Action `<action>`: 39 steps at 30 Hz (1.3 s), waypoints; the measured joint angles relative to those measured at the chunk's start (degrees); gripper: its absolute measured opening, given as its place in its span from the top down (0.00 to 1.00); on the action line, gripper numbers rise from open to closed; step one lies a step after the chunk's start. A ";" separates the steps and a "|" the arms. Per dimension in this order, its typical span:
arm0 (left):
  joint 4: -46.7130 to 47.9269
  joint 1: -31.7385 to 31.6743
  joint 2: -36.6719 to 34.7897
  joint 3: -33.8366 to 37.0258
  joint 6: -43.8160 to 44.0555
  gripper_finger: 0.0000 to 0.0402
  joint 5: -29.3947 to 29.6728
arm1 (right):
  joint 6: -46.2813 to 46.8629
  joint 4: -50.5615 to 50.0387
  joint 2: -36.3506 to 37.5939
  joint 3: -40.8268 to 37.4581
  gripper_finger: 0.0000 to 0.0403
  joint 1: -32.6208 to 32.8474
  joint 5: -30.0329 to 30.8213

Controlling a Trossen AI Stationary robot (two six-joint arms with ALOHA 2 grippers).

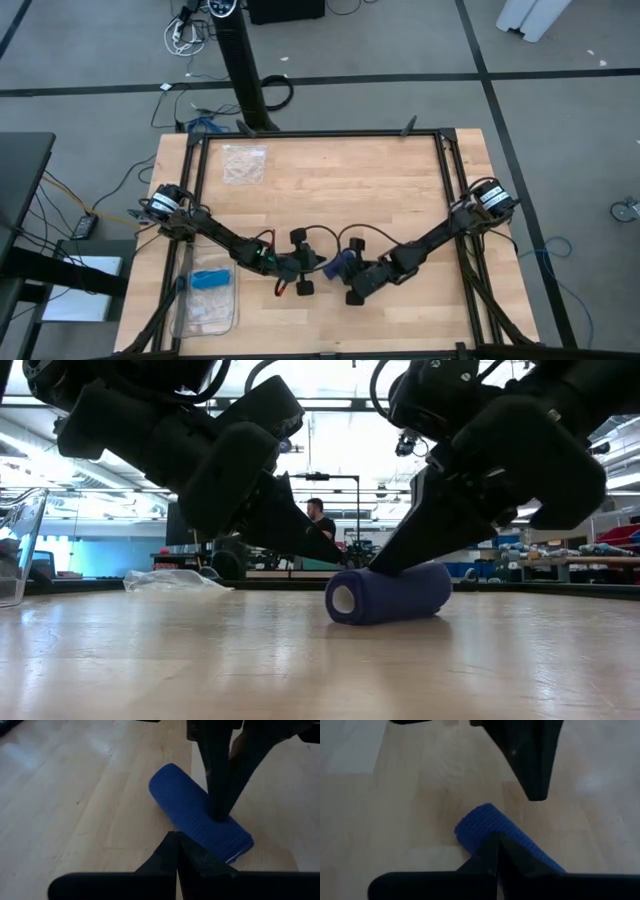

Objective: Roll bandage
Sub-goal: Roll the blue bandage, then open the transparent zip bag

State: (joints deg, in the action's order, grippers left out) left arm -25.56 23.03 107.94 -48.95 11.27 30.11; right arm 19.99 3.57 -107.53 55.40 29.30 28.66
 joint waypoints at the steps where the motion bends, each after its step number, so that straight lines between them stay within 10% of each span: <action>1: -0.03 0.00 0.00 0.00 0.53 0.99 0.00 | 0.02 -0.12 0.00 0.00 0.99 0.16 -0.04; 19: 8.59 -0.85 -7.65 0.02 6.48 0.99 5.71 | 3.74 -1.34 -0.26 -0.22 0.91 3.27 -6.21; 31: 63.55 -9.07 -18.01 0.04 44.04 0.99 15.29 | 3.14 -0.92 4.68 -0.22 0.87 10.82 1.37; 39: 69.03 -20.13 -17.57 0.09 37.57 0.97 14.86 | 0.81 -0.63 7.45 -0.13 0.98 11.59 4.96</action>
State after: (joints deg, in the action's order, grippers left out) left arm 43.47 2.89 90.37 -48.86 48.84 44.97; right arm 20.80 2.94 -100.07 55.27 40.89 33.62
